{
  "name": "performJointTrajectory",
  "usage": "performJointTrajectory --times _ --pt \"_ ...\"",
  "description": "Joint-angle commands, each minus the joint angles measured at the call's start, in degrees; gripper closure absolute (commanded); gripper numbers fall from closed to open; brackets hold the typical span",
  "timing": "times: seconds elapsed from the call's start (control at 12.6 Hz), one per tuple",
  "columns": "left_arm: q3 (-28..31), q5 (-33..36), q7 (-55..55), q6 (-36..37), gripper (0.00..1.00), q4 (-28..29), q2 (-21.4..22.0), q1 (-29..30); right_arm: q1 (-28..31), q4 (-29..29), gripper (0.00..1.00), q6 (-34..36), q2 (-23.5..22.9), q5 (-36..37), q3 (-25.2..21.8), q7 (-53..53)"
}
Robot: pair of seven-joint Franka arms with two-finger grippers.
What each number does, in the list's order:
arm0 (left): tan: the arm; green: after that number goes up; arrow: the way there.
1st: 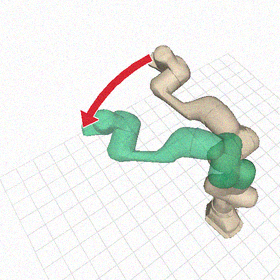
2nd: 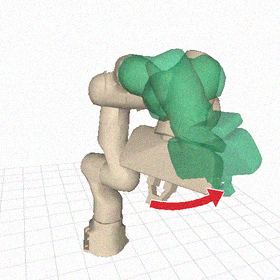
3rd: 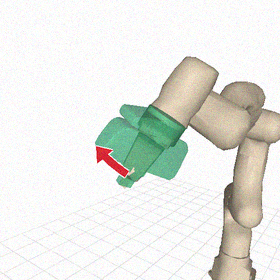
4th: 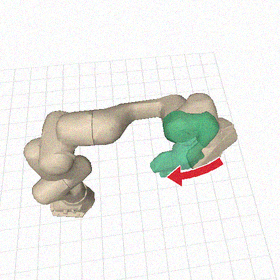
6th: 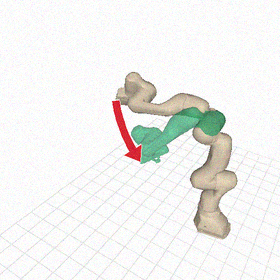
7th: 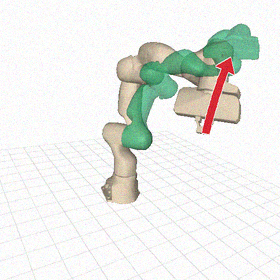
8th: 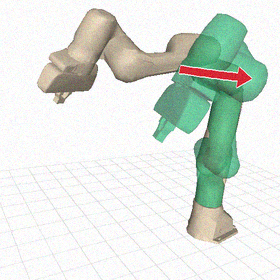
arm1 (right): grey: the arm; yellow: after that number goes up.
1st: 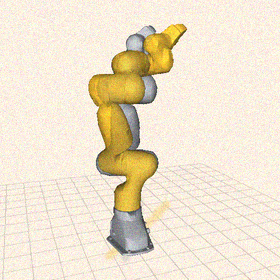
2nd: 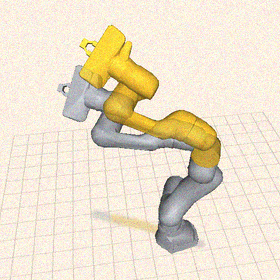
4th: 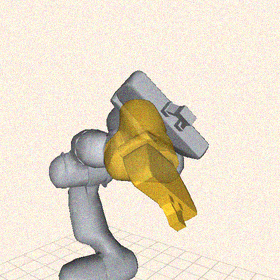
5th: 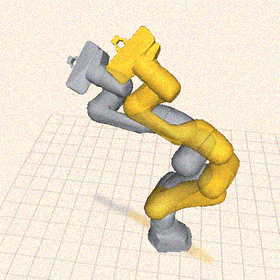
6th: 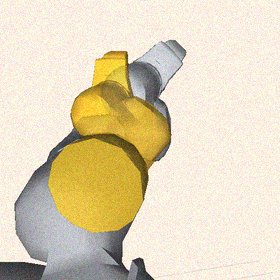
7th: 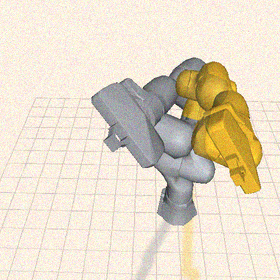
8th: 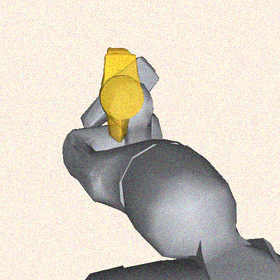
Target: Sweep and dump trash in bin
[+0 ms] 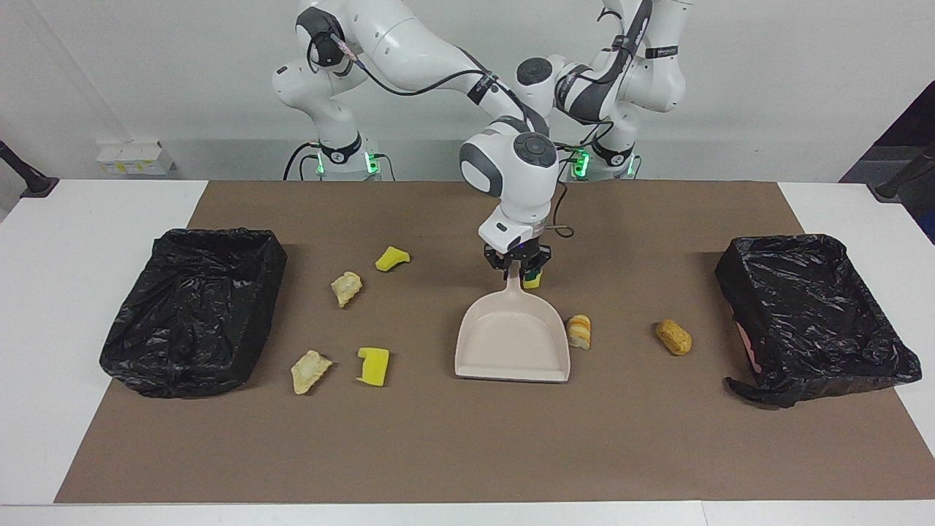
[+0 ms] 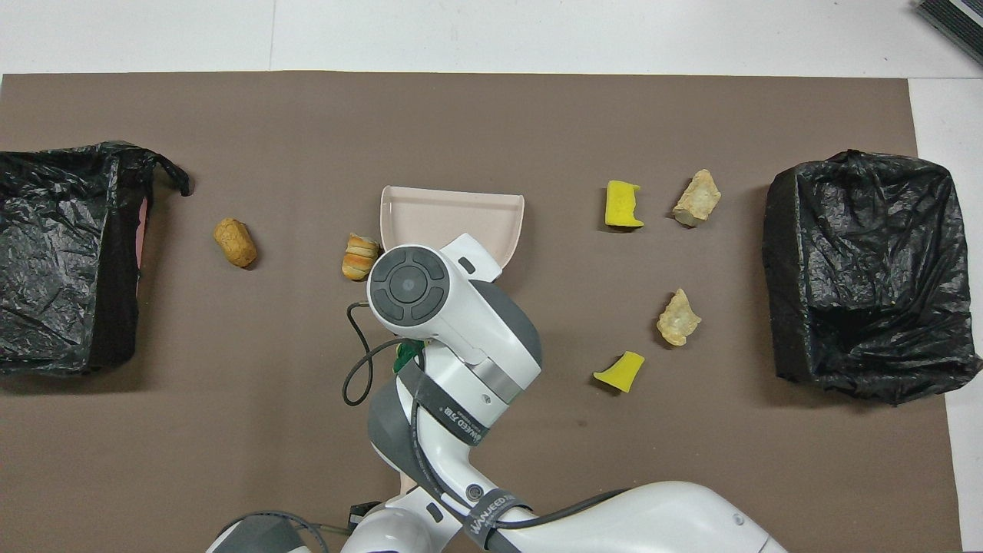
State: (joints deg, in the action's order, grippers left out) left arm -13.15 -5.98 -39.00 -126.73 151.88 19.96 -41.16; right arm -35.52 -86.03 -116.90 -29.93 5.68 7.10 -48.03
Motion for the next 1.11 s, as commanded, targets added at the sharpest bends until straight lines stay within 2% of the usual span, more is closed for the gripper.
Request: performJointTrajectory --times 0.0,0.16,0.32,0.55,0.71,0.79,1.03 --pt "0.0 0.1 -0.3 6.5 1.00 -0.5 4.4 2.3 0.9 -2.3 1.00 -0.3 3.6 0.4 0.4 2.9" --pt "0.1 0.2 0.4 11.2 1.00 -1.8 7.1 5.0 3.5 -3.4 1.00 0.0 6.0 0.4 0.5 12.6" --pt "0.1 0.3 1.0 15.2 1.00 -3.3 9.8 10.1 5.9 -4.5 1.00 3.5 8.5 0.1 0.5 28.4" --pt "0.0 1.4 6.6 15.9 1.00 -5.2 9.1 18.7 9.1 -4.3 1.00 7.1 9.4 0.4 0.4 48.7" --pt "-0.3 4.0 13.6 15.8 1.00 -7.8 6.1 26.4 10.3 -4.4 1.00 8.0 9.4 0.6 0.3 57.0" --pt "-0.2 5.6 17.4 16.0 1.00 -10.7 3.1 29.9 11.3 -4.2 1.00 9.3 9.4 0.8 0.3 61.1" --pt "-0.2 9.8 19.5 16.1 1.00 -20.1 -5.7 37.8 13.0 -4.1 1.00 11.7 9.4 2.1 0.2 72.3"
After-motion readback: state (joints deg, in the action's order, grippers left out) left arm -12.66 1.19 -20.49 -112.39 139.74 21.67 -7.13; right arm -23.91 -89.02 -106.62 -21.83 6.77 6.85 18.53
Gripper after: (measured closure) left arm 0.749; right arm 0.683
